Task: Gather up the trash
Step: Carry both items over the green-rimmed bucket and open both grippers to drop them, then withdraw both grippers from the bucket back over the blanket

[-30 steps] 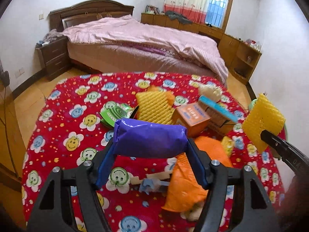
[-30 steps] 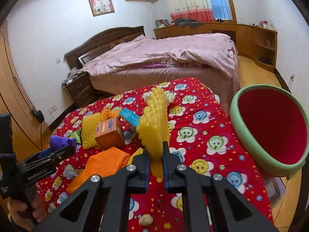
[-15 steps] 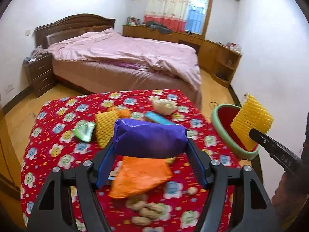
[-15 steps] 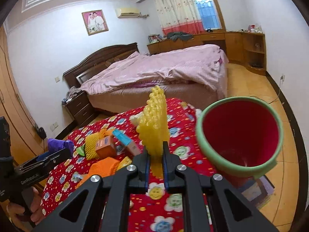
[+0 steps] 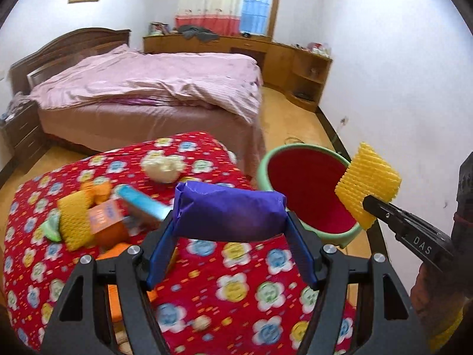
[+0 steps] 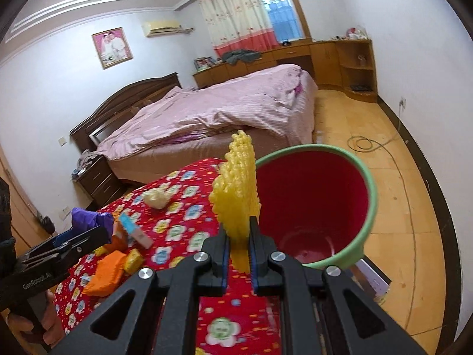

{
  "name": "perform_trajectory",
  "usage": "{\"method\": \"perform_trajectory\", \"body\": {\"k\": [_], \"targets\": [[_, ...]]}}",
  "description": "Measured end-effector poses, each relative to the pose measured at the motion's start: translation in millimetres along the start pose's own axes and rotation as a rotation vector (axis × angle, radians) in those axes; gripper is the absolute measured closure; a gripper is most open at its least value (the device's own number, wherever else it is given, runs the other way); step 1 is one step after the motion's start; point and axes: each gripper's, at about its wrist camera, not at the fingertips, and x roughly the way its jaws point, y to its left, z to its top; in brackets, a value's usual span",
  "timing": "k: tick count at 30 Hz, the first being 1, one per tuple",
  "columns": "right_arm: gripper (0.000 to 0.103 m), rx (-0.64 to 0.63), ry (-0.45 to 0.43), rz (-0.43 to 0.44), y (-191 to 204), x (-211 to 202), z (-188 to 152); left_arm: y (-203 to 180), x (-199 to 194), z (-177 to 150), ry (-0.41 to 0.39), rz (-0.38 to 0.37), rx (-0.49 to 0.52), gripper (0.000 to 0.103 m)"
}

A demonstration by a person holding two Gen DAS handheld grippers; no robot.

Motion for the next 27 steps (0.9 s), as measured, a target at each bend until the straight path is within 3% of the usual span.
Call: {"method": "perform_trajectory", "body": {"k": [14, 21, 27], "targets": [[0.089, 0.08, 0.052, -0.051, -71, 40, 4, -65, 99, 12, 0.105, -0.076, 0.079, 0.032], [0.088, 0.089, 0.062, -0.063, -89, 55, 3, -82, 121, 14, 0.118, -0.078, 0.137, 0.032], [0.074, 0.095, 0.041, -0.04, -93, 54, 2, -86, 125, 12, 0.125, -0.067, 0.149, 0.03]]}}
